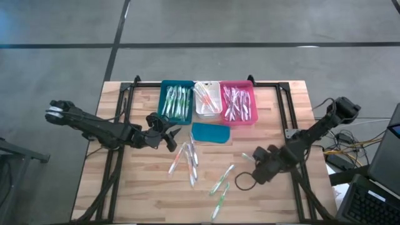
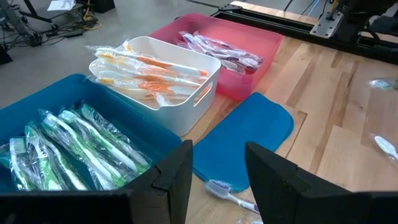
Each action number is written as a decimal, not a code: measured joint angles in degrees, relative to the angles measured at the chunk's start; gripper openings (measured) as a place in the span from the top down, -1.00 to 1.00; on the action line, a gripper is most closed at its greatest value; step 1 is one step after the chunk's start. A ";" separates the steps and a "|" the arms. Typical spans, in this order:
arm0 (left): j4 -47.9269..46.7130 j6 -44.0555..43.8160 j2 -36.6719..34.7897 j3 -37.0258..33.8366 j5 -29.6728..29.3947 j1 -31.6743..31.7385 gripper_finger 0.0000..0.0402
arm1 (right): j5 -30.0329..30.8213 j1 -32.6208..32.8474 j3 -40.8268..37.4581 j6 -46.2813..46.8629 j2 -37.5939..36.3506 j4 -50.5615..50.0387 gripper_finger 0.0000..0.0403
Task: Pick & Place Toothbrushes
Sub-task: Put the right green toothbrush into the blue bin
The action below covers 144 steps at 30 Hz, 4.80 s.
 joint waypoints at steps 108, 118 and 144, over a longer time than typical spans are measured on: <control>47.78 41.86 24.04 7.45 26.80 2.37 0.87 | 4.33 -21.34 0.00 -82.77 3.51 74.85 0.16; 33.91 38.36 10.13 7.43 11.74 3.66 0.87 | 9.19 -21.37 0.00 -75.93 -2.67 61.93 -0.18; -18.64 3.13 8.03 25.84 23.76 39.78 0.87 | 28.96 -24.19 0.02 -70.48 -2.72 55.52 -0.30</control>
